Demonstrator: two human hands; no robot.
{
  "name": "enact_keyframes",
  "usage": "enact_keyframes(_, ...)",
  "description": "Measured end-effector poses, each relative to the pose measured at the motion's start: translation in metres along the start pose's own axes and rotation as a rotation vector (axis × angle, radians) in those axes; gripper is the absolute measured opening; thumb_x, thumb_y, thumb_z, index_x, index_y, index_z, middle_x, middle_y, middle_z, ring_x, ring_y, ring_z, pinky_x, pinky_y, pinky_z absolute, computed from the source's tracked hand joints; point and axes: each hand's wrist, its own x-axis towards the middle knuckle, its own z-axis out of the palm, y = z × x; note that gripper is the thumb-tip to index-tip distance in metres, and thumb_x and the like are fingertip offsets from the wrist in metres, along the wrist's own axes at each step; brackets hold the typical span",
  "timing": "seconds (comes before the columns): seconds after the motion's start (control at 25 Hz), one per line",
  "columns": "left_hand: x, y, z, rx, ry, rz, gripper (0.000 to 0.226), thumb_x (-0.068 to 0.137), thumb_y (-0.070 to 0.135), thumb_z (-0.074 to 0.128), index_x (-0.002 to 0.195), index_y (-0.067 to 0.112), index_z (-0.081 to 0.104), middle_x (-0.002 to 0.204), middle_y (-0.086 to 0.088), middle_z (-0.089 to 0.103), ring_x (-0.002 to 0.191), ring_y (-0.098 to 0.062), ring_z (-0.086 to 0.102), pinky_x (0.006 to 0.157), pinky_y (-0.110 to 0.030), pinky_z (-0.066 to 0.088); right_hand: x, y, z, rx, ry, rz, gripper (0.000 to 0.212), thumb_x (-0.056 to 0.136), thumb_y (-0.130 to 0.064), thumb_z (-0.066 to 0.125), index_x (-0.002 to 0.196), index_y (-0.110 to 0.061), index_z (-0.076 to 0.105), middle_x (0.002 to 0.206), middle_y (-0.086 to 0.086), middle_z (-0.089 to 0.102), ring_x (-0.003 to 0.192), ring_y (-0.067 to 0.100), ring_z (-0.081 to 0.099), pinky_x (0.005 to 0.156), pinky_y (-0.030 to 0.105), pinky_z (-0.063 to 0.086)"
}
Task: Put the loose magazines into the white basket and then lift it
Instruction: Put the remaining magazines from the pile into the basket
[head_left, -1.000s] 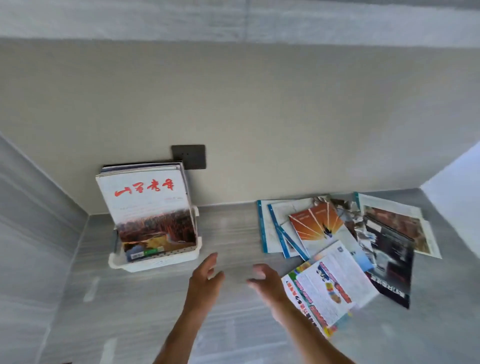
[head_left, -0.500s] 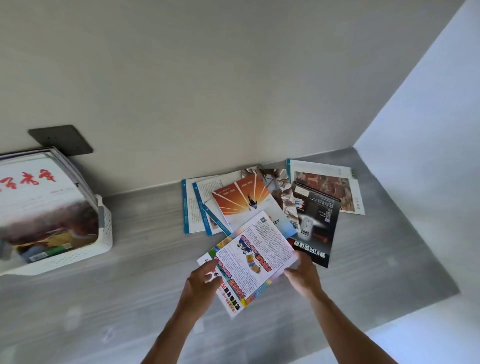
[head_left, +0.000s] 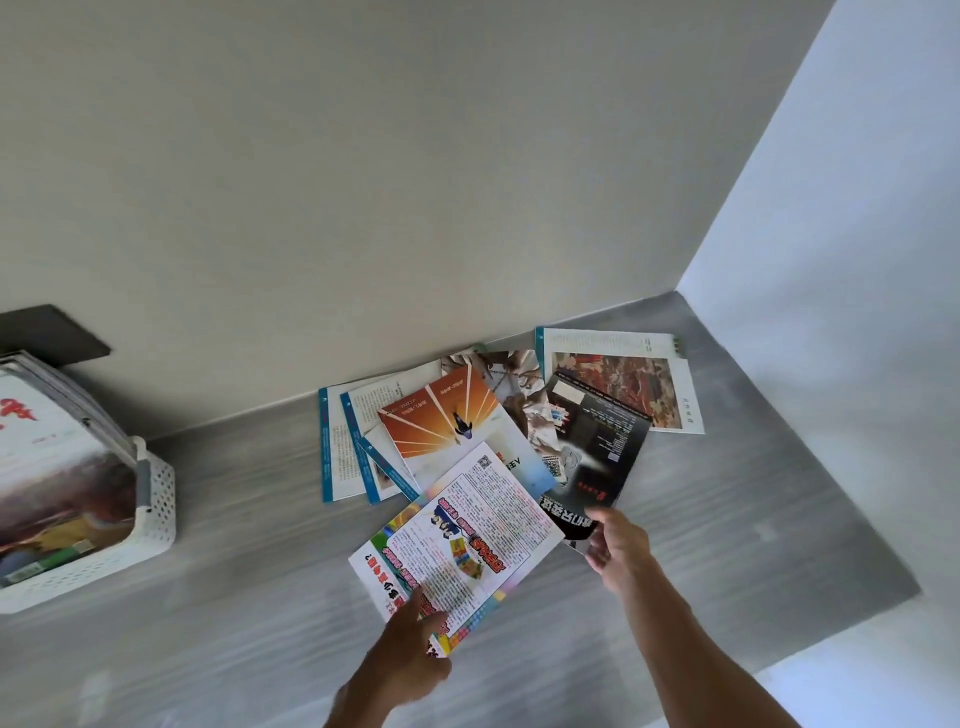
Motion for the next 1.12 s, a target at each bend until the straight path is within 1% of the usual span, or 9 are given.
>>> enact_keyframes(0.16,-0.003,-0.001,0.005,0.121,-0.022,-0.010,0.077,0.081,0.037,0.057,0.149,0.040,0.021,0.162,0.007,-0.015,0.150,-0.018,0.004,0.116,-0.036,0.031,0.001,-0.001,0.005,-0.166,-0.012,-0.047,0.015,0.081,-0.005,0.069,0.072,-0.007,0.057,0.057,0.007,0.054,0.041,0.015,0.045,0.038,0.024,0.035)
enact_keyframes(0.28,-0.003,0.001,0.002,0.115,-0.045,-0.025,0.078,0.080,0.040,0.058,0.149,0.040,0.021,0.162,0.008,-0.017,0.150,-0.019,0.008,0.114,-0.035,0.032,-0.014,-0.016,0.008,-0.218,-0.096,-0.287,0.010,0.081,-0.004,0.064,0.090,-0.001,0.062,0.079,0.012,0.067,0.064,0.024,0.061,0.056,0.034,0.048)
enact_keyframes(0.44,-0.002,0.000,0.000,0.017,-0.059,-0.038,0.078,0.081,0.037,0.062,0.149,0.038,0.022,0.163,0.007,-0.008,0.146,-0.019,0.023,0.105,-0.026,0.041,-0.073,-0.065,0.013,-0.210,-0.284,-0.671,0.008,0.079,-0.006,0.063,0.074,-0.011,0.059,0.074,-0.002,0.074,0.070,0.016,0.070,0.060,0.026,0.051)
enact_keyframes(0.52,-0.001,0.009,-0.010,-0.088,0.006,-0.067,0.081,0.080,0.035,0.065,0.148,0.037,0.021,0.162,0.004,0.012,0.138,-0.019,0.036,0.103,-0.028,0.045,-0.107,-0.095,0.015,-0.140,-0.448,-0.743,0.016,0.075,-0.003,0.065,0.066,-0.015,0.060,0.074,0.007,0.072,0.072,0.024,0.066,0.070,0.034,0.051)
enact_keyframes(0.68,-0.006,0.057,-0.041,-0.173,0.436,0.252,0.099,0.075,0.053,0.069,0.146,0.049,0.000,0.162,0.013,0.006,0.148,-0.014,0.014,0.112,-0.042,0.028,-0.167,-0.139,0.019,0.069,-0.863,-0.503,0.006,0.068,-0.009,0.068,0.071,-0.014,0.068,0.081,0.011,0.071,0.078,0.028,0.068,0.073,0.041,0.056)
enact_keyframes(0.76,-0.016,0.082,-0.059,-0.192,0.659,0.429,0.094,0.068,0.063,0.067,0.144,0.044,0.016,0.160,0.008,0.014,0.149,-0.016,0.011,0.114,-0.037,0.022,-0.188,-0.143,0.026,0.145,-0.964,-0.339,0.012,0.070,-0.009,0.066,0.080,-0.008,0.074,0.091,0.015,0.074,0.086,0.031,0.072,0.075,0.043,0.059)
enact_keyframes(0.92,-0.037,0.079,-0.110,-0.320,0.947,0.439,0.074,0.076,0.061,0.057,0.132,0.014,0.047,0.143,-0.012,0.042,0.138,-0.026,0.032,0.117,-0.042,0.029,-0.210,-0.127,0.043,0.093,-1.013,-0.208,0.026,0.070,-0.005,0.061,0.096,-0.004,0.062,0.092,0.018,0.073,0.083,0.032,0.072,0.070,0.043,0.059)
enact_keyframes(1.04,-0.064,0.062,-0.158,-0.536,1.038,0.448,0.073,0.079,0.042,0.063,0.137,0.006,0.038,0.141,-0.028,0.041,0.136,-0.042,0.036,0.114,-0.048,0.031,-0.220,-0.105,0.061,-0.122,-1.001,-0.200,0.032,0.062,-0.004,0.063,0.094,-0.006,0.063,0.082,0.015,0.072,0.073,0.028,0.071,0.060,0.040,0.058)
enact_keyframes(1.12,-0.083,0.048,-0.187,-0.512,1.192,0.605,0.080,0.080,0.038,0.064,0.145,0.006,0.030,0.152,-0.023,0.031,0.144,-0.034,0.026,0.119,-0.041,0.025,-0.225,-0.089,0.075,-0.240,-0.991,-0.163,0.035,0.056,-0.004,0.065,0.091,-0.003,0.066,0.079,0.016,0.071,0.069,0.030,0.071,0.053,0.037,0.058)
